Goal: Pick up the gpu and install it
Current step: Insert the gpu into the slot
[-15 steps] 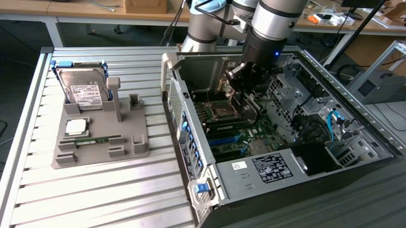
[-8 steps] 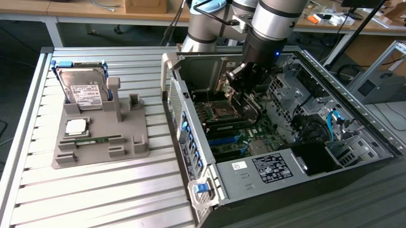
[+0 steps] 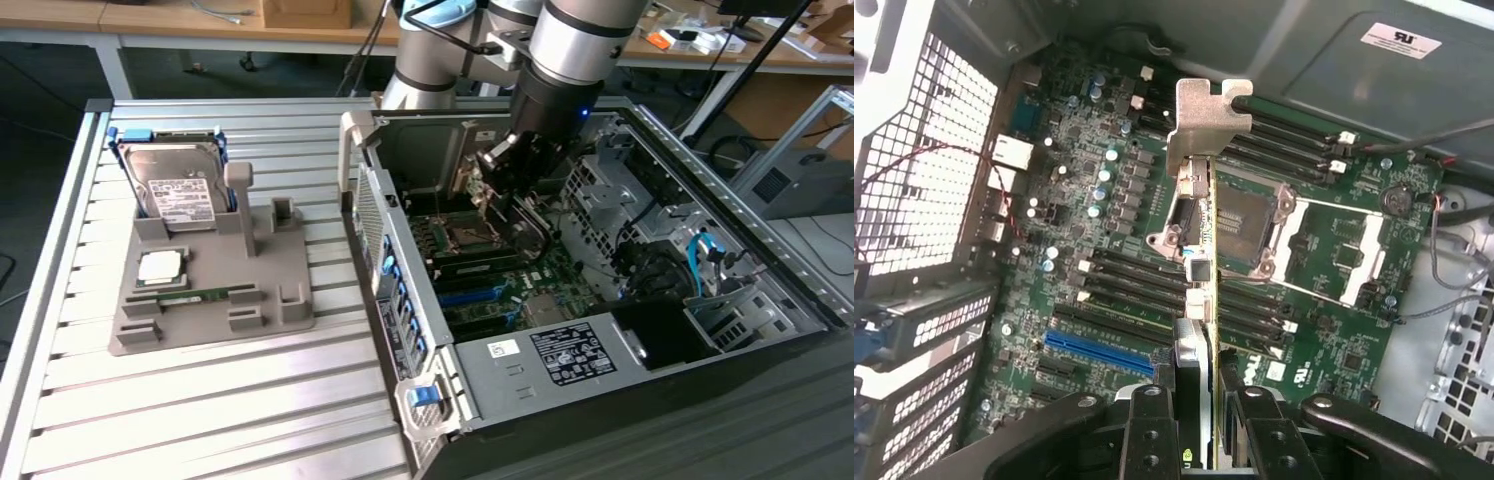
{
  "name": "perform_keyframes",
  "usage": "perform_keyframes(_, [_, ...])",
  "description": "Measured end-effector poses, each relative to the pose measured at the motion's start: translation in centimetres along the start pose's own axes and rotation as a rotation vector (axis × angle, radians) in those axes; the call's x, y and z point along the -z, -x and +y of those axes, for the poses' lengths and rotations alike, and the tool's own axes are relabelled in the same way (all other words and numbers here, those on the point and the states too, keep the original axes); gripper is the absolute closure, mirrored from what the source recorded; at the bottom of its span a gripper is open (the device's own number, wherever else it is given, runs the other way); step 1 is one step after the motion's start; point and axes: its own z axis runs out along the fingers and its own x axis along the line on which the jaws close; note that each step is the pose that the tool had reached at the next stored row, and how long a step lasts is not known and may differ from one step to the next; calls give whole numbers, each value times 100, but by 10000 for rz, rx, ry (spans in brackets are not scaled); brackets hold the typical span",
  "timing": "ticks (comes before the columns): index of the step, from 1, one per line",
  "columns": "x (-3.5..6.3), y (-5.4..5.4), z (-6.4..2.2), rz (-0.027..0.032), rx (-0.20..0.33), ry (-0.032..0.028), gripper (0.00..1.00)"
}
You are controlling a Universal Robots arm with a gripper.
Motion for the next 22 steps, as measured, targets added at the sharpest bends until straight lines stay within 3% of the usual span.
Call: perform_keyframes(22, [0, 0, 0, 14, 1048, 27, 73])
